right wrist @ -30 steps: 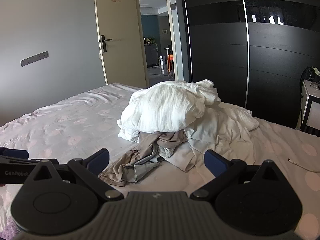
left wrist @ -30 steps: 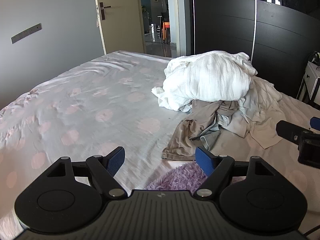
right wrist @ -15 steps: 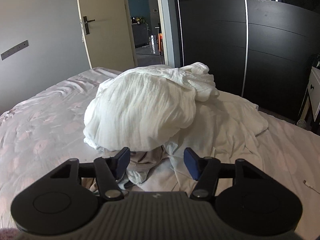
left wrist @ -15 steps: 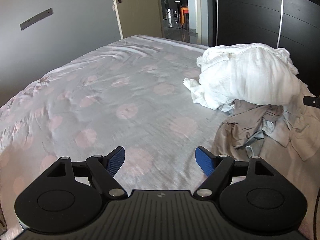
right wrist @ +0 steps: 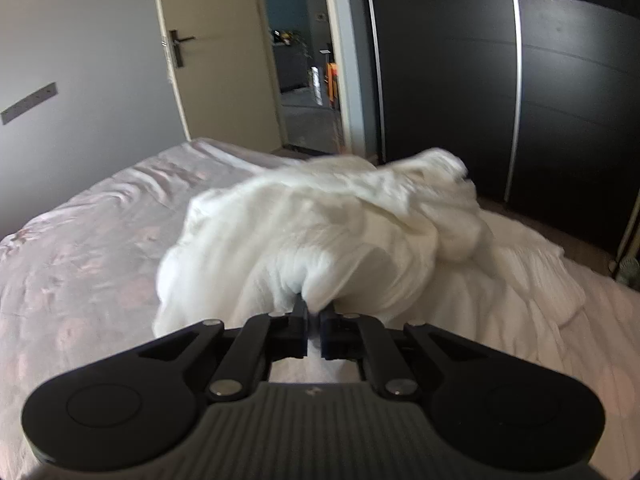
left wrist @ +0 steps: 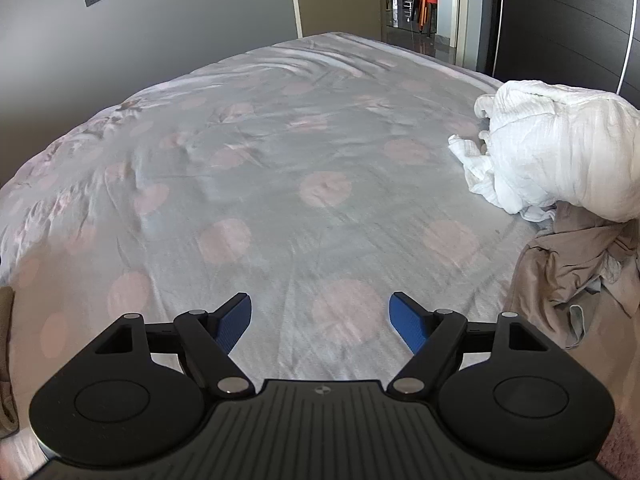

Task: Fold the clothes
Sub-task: 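Grasp the white gauze garment with the right tool and lift it from the heap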

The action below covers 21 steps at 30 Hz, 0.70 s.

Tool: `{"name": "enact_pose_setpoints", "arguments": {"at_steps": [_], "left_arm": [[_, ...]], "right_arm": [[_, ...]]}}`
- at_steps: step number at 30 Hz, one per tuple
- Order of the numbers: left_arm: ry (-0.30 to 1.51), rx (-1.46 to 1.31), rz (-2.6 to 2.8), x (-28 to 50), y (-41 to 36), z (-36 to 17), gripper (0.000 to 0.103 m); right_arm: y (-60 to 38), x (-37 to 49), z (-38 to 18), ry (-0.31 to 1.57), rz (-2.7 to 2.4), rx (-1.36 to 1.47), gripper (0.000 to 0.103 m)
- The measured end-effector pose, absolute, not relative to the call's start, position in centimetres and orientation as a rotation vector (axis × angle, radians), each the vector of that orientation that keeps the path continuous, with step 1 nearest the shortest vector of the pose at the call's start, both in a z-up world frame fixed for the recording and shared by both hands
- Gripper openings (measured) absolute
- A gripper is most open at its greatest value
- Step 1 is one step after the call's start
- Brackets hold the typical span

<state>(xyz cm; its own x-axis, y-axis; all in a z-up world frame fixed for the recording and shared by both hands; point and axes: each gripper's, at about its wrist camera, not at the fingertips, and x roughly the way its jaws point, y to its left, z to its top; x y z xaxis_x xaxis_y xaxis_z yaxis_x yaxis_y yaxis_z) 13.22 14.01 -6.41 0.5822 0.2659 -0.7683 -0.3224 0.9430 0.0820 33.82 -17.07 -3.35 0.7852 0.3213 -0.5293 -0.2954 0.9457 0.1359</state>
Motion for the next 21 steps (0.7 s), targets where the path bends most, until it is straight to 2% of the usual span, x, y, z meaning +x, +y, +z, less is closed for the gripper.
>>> {"name": "enact_pose_setpoints", "arguments": {"at_steps": [5, 12, 17, 21], "left_arm": [[0.866, -0.088, 0.367, 11.5, 15.1, -5.2, 0.072], [0.809, -0.078, 0.43, 6.5, 17.3, -2.3, 0.071], [0.776, -0.079, 0.529, 1.2, 20.2, -0.4, 0.071], [0.802, -0.077, 0.621, -3.7, 22.6, -0.4, 0.071]], "right_arm": [[-12.3, 31.0, 0.9, 0.524, 0.542, 0.077, 0.005], [-2.4, 22.1, 3.9, 0.512, 0.918, 0.02, 0.004], [4.0, 12.9, 4.8, 0.535, 1.226, 0.008, 0.004], [7.6, 5.9, 3.1, 0.58, 1.346, -0.071, 0.004]]}}
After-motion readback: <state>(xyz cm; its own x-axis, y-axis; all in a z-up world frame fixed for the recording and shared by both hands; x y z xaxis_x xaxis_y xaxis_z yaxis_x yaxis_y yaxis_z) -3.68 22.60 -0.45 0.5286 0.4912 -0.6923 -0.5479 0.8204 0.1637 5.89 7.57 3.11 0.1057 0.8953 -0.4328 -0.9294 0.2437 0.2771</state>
